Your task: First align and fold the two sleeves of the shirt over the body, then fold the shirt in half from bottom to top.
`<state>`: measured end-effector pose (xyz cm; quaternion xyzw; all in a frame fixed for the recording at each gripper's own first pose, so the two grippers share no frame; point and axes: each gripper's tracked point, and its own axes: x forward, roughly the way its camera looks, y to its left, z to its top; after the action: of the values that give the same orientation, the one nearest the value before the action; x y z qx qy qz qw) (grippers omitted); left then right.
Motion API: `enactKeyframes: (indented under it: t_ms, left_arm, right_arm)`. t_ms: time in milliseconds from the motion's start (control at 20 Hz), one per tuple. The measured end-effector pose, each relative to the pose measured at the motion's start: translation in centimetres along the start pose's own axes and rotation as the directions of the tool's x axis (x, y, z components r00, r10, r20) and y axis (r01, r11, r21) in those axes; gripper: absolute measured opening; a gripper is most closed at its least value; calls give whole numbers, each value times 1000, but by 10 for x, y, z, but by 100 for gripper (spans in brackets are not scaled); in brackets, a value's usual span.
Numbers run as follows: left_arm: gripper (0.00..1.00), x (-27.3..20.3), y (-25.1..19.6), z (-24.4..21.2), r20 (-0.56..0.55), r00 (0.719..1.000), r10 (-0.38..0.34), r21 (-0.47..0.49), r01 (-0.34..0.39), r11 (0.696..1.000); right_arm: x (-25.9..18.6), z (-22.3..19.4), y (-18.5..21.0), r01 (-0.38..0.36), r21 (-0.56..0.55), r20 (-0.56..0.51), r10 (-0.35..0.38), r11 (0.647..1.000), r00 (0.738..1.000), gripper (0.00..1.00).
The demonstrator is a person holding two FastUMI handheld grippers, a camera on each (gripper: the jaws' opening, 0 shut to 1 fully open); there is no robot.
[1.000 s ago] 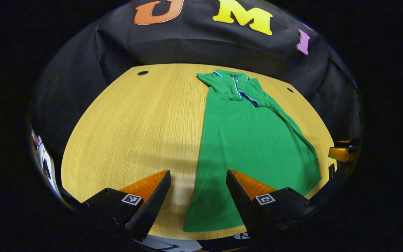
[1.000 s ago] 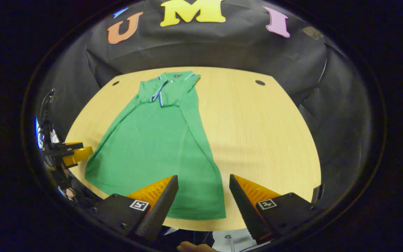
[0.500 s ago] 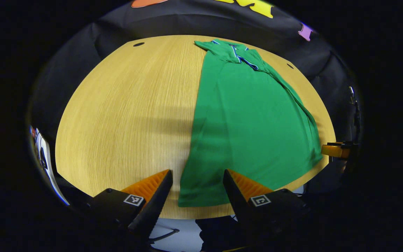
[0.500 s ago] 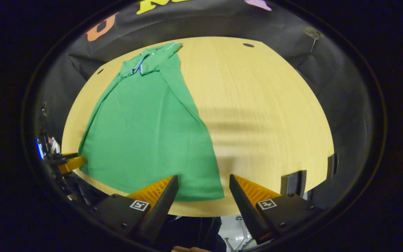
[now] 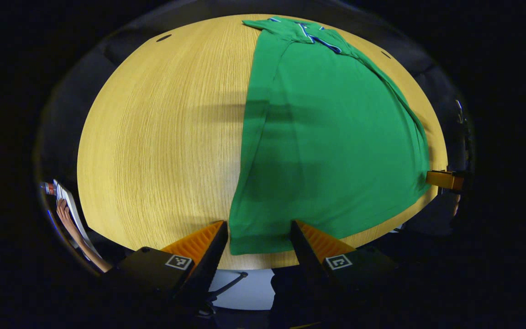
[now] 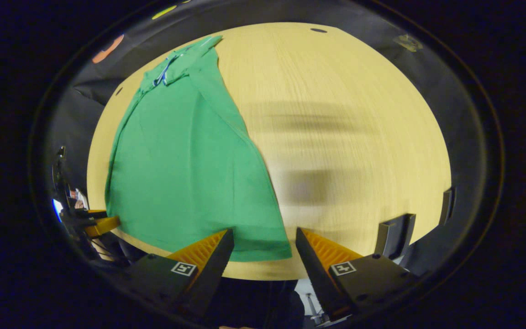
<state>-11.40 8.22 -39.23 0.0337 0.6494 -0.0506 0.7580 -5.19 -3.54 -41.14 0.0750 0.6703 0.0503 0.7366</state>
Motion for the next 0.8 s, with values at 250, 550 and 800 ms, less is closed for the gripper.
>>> enactKeyframes:
  t_ms: [250,550,800]
  left_arm:
    - [87,0,4,1,-123,992,-4,-24,1,1000]
    - [61,-11,14,4,-141,990,-15,-33,10,999]
    - [48,-27,18,12,-141,990,-26,-37,21,999]
  right_arm:
    - [5,0,-2,105,-83,-53,-109,991,993,88]
    - [6,0,0,137,-58,-90,-142,989,986,61]
    - [6,1,3,133,1,-98,-132,991,986,39]
